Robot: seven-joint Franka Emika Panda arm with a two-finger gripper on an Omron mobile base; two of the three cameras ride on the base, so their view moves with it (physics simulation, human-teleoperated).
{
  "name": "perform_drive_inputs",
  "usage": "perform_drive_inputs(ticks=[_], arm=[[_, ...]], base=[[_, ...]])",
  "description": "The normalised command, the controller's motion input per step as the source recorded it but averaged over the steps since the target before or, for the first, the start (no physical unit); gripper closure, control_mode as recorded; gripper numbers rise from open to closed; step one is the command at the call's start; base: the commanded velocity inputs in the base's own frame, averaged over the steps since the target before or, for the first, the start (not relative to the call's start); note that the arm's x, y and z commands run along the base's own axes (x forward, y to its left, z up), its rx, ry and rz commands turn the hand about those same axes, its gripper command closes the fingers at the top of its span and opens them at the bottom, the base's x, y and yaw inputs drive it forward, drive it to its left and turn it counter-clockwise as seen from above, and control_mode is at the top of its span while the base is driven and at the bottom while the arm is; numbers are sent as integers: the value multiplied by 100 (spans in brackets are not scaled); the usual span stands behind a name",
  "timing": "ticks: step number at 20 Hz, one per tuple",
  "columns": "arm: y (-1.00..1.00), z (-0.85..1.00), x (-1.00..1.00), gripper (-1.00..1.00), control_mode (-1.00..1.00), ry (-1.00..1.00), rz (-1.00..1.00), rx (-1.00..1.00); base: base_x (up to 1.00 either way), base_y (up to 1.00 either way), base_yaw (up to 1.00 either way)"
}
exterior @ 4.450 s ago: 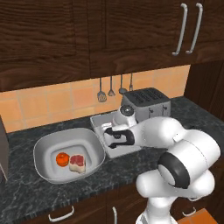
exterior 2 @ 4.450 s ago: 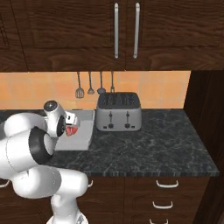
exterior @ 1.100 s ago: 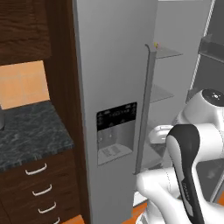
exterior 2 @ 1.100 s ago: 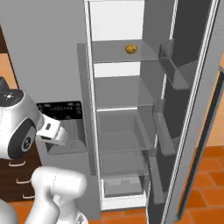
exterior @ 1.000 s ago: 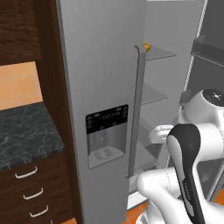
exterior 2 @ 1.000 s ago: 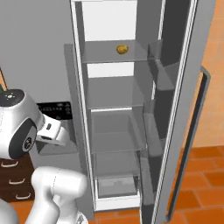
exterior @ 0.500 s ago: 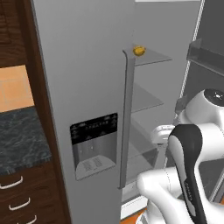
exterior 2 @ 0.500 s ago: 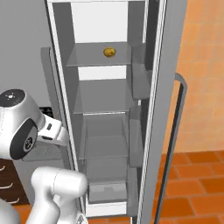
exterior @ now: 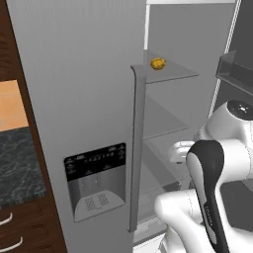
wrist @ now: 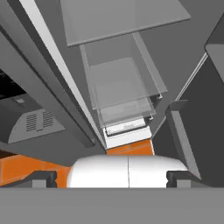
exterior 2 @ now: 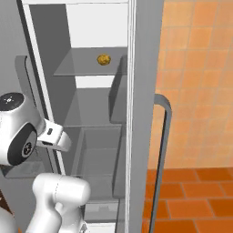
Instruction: Place one squash and one steak in each tupperware on the nearby counter, to pack two identical lunches.
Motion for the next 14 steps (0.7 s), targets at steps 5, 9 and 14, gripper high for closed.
perform_drive_inputs(ticks=[5, 9, 14], arm=[[0, 0, 8, -100, -100, 0, 0, 0], [1, 18, 8, -100, -100, -22, 0, 1], [10, 95, -1, -100, -100, -41, -13, 7]], base=[[6, -14, 5], [0, 0, 0], [0, 0, 0]])
